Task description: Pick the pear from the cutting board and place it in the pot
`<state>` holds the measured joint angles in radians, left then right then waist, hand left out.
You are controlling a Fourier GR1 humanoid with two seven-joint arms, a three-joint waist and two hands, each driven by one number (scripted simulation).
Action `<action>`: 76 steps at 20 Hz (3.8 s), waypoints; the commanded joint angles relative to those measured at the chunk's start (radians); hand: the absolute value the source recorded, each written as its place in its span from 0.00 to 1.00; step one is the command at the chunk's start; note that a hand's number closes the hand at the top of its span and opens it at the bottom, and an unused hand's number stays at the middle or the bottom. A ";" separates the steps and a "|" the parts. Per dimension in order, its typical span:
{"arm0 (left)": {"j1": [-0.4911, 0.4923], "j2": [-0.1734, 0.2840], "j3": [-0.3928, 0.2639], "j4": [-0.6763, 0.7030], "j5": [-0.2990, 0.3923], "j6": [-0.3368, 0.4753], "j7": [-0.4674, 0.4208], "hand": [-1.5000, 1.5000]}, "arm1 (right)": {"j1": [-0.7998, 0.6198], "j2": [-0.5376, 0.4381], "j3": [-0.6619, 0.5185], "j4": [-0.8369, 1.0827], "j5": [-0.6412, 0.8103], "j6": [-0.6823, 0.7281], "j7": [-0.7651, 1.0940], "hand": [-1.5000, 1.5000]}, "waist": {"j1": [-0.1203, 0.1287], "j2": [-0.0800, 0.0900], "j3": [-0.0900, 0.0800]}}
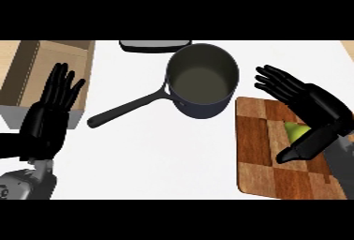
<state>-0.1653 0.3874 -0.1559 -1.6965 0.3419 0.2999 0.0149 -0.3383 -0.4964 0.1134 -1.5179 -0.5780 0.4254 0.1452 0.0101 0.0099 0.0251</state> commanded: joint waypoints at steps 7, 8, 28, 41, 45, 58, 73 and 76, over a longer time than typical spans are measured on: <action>-0.008 -0.030 -0.115 0.039 0.001 0.001 0.192 0.50 | -0.085 -0.343 -0.178 0.273 0.100 0.487 -0.260 0.00 | 0.022 0.012 -0.019; -0.009 -0.011 -0.096 0.040 0.001 -0.012 0.179 0.50 | -0.104 -0.384 -0.179 0.293 0.129 0.529 -0.265 0.00 | 0.031 0.012 -0.020; -0.060 -0.029 -0.097 0.042 -0.027 -0.005 0.249 0.50 | -0.377 -0.453 0.115 0.505 0.533 0.731 -0.365 0.00 | 0.057 0.012 -0.022; -0.010 -0.037 -0.070 0.048 -0.024 -0.025 0.235 0.50 | -0.351 -0.450 0.343 0.481 0.790 0.606 -0.552 0.00 | 0.020 0.000 -0.023; -0.040 -0.072 -0.073 0.086 -0.055 0.008 0.235 0.50 | -0.361 -0.451 0.350 0.554 0.789 0.576 -0.610 0.00 | 0.010 0.001 -0.024; 0.010 -0.076 -0.052 0.010 -0.055 -0.019 0.262 0.50 | -0.429 -0.375 0.381 0.639 0.801 0.548 -0.534 0.00 | 0.005 -0.007 -0.025; 0.055 -0.129 -0.088 -0.018 -0.143 -0.001 0.277 0.50 | -0.421 -0.270 0.502 0.698 1.017 0.408 -0.586 0.00 | 0.007 -0.007 -0.025; 0.030 -0.114 -0.039 0.021 -0.113 -0.044 0.256 0.50 | -0.418 -0.211 0.533 0.794 1.073 0.345 -0.607 0.00 | 0.015 -0.002 -0.024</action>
<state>-0.1492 0.2664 -0.2212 -1.7174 0.2336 0.2669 0.2743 -0.7277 -0.7620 0.6270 -0.8240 0.4324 0.7440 -0.3776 0.0153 0.0000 0.0052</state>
